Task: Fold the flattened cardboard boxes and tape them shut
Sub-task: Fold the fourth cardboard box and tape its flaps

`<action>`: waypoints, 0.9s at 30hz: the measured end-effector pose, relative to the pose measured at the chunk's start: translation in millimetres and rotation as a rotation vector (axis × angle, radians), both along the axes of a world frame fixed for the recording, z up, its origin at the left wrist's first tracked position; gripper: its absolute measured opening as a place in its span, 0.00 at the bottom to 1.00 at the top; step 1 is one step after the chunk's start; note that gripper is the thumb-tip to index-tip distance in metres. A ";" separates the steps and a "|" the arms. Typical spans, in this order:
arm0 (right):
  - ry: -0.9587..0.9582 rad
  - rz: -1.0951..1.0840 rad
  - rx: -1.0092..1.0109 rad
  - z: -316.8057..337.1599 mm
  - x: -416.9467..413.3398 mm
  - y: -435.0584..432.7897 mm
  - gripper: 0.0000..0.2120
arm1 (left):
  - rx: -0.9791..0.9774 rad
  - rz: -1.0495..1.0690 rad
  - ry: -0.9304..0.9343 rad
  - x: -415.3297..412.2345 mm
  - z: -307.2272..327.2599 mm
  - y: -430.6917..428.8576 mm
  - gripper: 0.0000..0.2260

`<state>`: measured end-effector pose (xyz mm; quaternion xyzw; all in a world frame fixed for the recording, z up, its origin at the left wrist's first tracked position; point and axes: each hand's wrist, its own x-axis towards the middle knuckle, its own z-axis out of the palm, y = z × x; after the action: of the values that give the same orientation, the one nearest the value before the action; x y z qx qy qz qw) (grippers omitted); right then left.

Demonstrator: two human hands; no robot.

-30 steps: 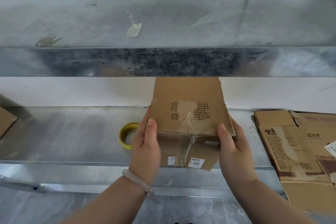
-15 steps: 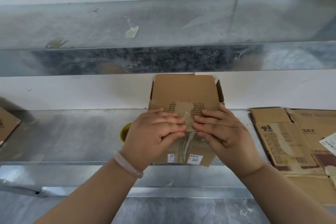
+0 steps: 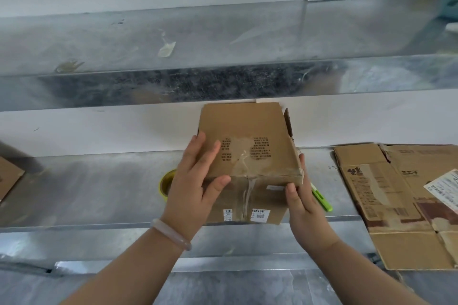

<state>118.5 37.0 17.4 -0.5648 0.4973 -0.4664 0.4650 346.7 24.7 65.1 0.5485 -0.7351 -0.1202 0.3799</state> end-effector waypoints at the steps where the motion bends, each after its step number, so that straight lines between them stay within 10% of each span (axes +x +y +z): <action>1: 0.054 0.025 0.018 -3.1 -4.4 -1.0 0.32 | -0.010 -0.015 -0.107 4.8 5.2 -2.2 0.26; 10: 0.313 0.020 0.223 -16.5 -37.3 4.5 0.39 | -0.107 -0.162 -0.719 -12.4 41.8 -15.8 0.27; 17: -0.235 -0.440 0.021 0.5 -48.1 56.6 0.23 | 0.032 0.022 -0.025 -7.3 47.1 20.3 0.24; 22: -0.041 -0.352 0.020 29.7 -39.7 50.2 0.33 | 0.252 0.124 0.485 -21.5 15.0 51.4 0.18; 27: 0.185 -0.173 0.231 30.5 -30.8 28.7 0.30 | 0.466 0.147 0.422 2.0 -27.8 67.7 0.25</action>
<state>87.7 65.7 47.9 -0.5031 0.6349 -0.3908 0.4371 348.7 92.3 37.3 0.6353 -0.5513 -0.3688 0.3956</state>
